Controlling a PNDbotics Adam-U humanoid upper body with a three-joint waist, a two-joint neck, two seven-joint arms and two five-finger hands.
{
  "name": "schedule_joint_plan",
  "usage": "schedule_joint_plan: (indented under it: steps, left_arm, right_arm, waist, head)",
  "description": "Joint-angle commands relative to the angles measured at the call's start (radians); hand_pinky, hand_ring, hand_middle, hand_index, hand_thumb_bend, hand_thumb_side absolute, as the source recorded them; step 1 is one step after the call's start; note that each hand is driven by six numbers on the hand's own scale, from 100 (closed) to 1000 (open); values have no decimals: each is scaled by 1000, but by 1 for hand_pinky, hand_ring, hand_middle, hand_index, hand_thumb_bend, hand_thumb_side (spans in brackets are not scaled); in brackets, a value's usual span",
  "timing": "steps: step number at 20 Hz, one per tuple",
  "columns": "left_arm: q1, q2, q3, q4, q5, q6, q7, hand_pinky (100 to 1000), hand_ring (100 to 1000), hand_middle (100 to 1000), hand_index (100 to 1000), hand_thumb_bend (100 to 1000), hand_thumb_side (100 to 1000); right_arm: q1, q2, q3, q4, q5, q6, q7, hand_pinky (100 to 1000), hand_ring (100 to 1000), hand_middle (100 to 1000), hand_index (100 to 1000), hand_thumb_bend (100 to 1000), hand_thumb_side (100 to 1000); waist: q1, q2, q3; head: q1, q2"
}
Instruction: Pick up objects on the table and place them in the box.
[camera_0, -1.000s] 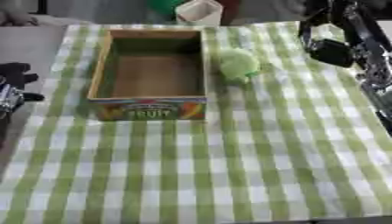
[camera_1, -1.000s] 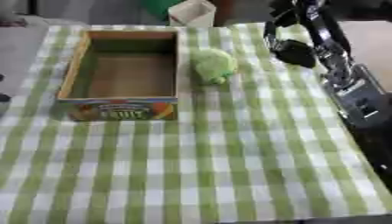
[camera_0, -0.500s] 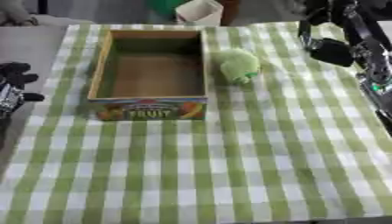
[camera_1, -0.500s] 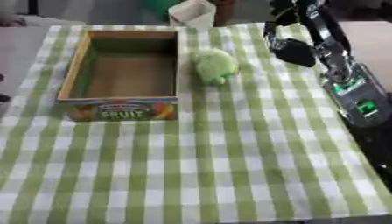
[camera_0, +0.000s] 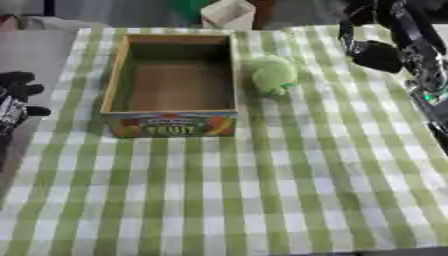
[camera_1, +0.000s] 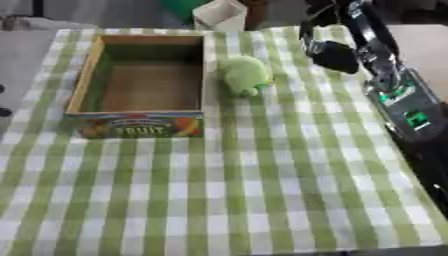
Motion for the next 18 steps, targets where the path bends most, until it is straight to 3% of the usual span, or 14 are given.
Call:
schedule_joint_plan:
  steps: [1, 5, 9, 18]
  left_arm:
    - [-10, 23, 5, -20, 2, 1, -2, 601, 782, 729, 715, 214, 214]
    - [-7, 23, 2, -18, 2, 2, -6, 600, 782, 729, 715, 212, 213]
    - [-3, 23, -2, -16, 2, 2, -9, 600, 782, 729, 715, 212, 213]
    - [1, 22, -9, -13, 3, 3, -16, 600, 782, 729, 715, 211, 212]
  right_arm:
    - [-52, -39, 12, 47, -12, -10, 40, 712, 662, 690, 803, 100, 208]
    - [-128, -33, 59, 144, 20, -28, 105, 768, 763, 788, 860, 100, 292]
    - [-210, -3, 94, 254, 84, -32, 172, 832, 835, 840, 885, 100, 317]
    - [-356, 106, 40, 519, 247, -21, 334, 886, 882, 867, 905, 100, 417]
  waist:
    - [0, -21, 2]
    - [1, -26, 7]
    - [2, -34, 12]
    - [7, -42, 22]
  head:
    - [-4, -9]
    - [-11, -3]
    - [-16, 4]
    - [-26, 6]
